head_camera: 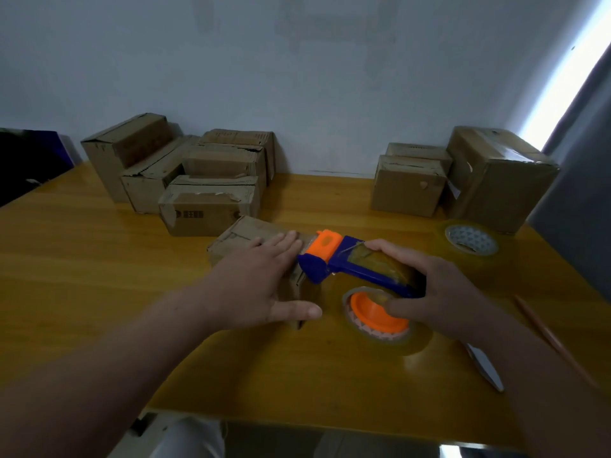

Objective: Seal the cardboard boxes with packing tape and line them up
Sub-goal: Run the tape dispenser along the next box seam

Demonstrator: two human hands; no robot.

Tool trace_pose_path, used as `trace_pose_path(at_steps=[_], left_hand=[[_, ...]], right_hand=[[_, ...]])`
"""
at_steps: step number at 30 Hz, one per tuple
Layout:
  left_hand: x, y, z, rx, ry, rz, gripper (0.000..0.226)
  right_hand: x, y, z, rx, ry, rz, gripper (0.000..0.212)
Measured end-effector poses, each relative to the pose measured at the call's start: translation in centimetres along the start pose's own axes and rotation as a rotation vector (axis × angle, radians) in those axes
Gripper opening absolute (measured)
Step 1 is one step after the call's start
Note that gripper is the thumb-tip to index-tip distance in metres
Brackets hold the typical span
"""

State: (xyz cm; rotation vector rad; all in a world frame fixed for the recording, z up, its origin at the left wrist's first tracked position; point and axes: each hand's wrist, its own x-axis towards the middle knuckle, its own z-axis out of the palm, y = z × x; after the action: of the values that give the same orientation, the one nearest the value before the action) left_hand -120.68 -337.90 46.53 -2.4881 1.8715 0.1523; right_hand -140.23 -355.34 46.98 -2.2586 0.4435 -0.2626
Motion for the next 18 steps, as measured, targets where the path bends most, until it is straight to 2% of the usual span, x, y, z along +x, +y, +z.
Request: trace_pose_path(at_steps=[8, 18], left_hand=[[-0.3, 0.2, 0.6, -0.066, 0.069, 0.059, 0.106], [-0.1, -0.7, 0.8, -0.088, 0.079, 0.059, 0.108]], right_hand=[[0.0, 1.1, 2.1, 0.074, 0.096, -0.007, 0.083], [-1.2, 0.1, 1.1, -0.016, 0.054, 0.007, 0.080]])
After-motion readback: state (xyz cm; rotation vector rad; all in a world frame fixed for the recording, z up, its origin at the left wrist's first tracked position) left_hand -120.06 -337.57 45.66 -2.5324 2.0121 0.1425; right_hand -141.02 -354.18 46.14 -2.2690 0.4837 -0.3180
